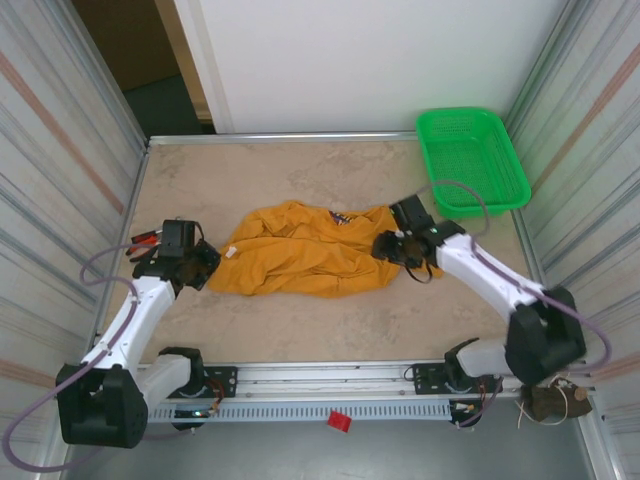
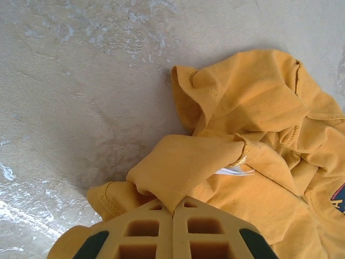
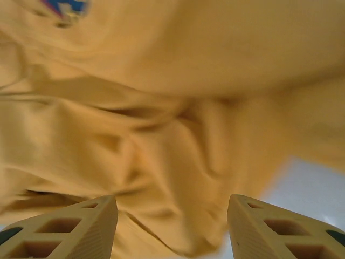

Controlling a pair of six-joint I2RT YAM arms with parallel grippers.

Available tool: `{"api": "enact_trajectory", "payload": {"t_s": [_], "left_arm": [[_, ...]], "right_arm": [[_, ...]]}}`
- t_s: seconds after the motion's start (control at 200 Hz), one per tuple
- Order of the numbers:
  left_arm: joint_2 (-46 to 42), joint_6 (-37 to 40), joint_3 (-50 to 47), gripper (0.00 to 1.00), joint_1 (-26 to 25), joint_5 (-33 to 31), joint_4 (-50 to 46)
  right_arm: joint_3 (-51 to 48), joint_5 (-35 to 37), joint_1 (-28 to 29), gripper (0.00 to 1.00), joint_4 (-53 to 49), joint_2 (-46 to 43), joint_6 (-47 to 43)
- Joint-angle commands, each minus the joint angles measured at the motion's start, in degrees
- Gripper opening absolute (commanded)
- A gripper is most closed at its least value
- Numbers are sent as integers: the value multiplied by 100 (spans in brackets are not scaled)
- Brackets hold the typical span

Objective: Fold the inside-out t-shirt

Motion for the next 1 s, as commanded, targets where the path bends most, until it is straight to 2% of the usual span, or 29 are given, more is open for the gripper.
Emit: {"api": "enact_trajectory", "payload": {"t_s": [0.0,0.155,0.261,0.456,0.636,0.897,0.962,0.997], "left_arm": [[-139,25,-73,0,26,67,-70],[-205,-4,-64,0,18,82,-35],[-218,22,-53,0,23,77,-35],[-122,40,-31,0,16,189,50],[-142,31,-12,0,24,179,41],[-242,42,41,0,16,103,-88],[-270,40,41,0,23,96,-90],[-271,40,50,0,18,85,-88]], "right_arm": [[675,-524,419,55,274,854,-885],[982,-245,734,55,214,1589,-1136],[823,-10,727,56,283,1679,-1264],[998,-179,950,56,347,1816,-1515],[1162,-130,1232,56,360,1913,-1503],[1033,-159,1311,55,497,2092,-1369],[918,-150,1326,54,558,2063,-1320],[892,-110,1326,50,573,2084,-1309]]}}
